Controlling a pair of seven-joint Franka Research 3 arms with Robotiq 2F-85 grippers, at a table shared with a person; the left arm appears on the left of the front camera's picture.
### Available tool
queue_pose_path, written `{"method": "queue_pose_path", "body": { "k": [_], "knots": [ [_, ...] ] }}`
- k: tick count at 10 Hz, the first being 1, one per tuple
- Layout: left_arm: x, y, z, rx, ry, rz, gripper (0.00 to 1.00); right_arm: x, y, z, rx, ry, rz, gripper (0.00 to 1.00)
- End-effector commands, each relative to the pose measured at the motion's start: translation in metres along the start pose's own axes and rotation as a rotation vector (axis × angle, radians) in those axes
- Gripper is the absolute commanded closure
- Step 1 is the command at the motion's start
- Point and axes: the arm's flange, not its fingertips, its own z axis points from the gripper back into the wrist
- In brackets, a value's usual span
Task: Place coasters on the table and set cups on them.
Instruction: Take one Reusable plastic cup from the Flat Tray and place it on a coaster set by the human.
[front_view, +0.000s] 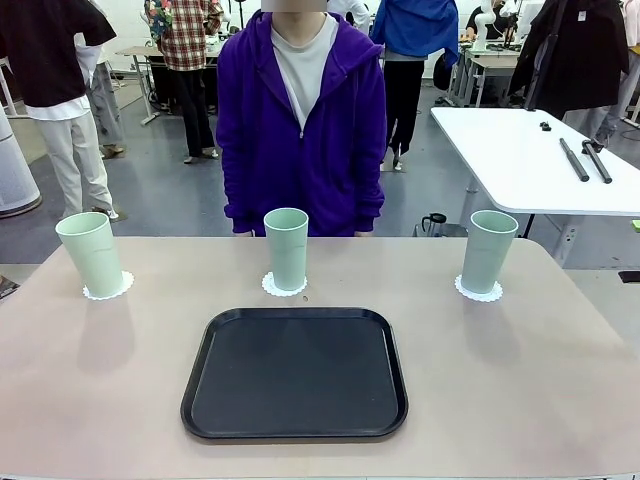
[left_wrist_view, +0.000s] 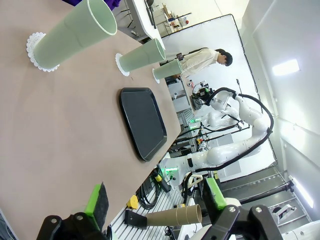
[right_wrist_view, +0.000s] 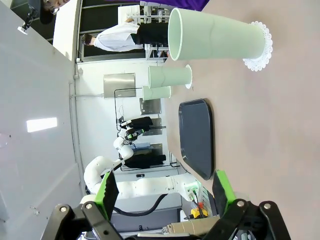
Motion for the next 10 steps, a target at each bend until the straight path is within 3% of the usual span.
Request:
{"method": "queue_pose_path", "body": {
  "k": [1,10],
  "knots": [
    [-0.0008,-0.0020,0.0013,-0.001,-0.007,-0.006,0.00,-0.0001,0.0018,0.0014,0.004,0.002,0.003,0.00],
    [-0.0008,-0.0020,0.0013,-0.001,-0.007,-0.006,0.00,-0.0001,0.0018,0.0014,0.004,0.002,0.003,0.00]
  ]
}}
